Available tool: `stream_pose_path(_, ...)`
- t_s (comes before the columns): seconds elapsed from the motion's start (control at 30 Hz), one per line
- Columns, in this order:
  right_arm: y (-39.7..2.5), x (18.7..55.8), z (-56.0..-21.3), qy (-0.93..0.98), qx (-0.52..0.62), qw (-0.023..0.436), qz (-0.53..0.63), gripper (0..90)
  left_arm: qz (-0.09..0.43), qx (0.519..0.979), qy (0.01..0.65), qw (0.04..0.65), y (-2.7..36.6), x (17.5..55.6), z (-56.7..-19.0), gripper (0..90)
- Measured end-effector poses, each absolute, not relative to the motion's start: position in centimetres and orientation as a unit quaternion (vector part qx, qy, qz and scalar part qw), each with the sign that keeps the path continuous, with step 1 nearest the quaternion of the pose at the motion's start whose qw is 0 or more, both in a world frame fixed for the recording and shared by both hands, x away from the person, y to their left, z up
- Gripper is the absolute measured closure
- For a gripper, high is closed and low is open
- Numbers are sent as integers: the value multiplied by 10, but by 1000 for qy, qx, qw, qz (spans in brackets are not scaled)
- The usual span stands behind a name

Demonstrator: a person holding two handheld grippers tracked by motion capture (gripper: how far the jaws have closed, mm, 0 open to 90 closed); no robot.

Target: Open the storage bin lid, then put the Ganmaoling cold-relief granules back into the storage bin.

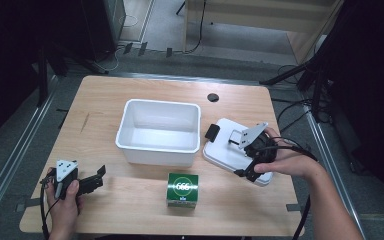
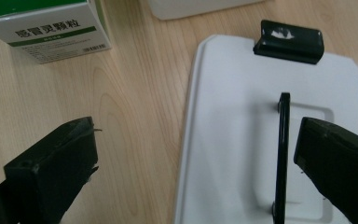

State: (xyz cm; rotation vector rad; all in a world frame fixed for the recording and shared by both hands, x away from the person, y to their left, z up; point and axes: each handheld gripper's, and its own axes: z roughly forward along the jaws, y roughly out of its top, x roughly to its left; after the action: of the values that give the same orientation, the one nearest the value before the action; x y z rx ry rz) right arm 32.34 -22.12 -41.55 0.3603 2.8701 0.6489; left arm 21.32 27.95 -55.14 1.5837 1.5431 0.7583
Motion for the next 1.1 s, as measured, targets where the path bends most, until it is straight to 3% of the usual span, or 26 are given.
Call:
stream_pose_path(0.23,-204,314,-413,966,107,80,222,0,299,623,607,391,279,214,-552,26)
stream_pose_path(0.43,-187,306,-417,964,83,110,225,0,299,624,606,391,279,214,-552,26)
stream_pose_path(1.1,-136,279,-424,969,26,97,228,0,296,627,607,388,279,215,-551,26)
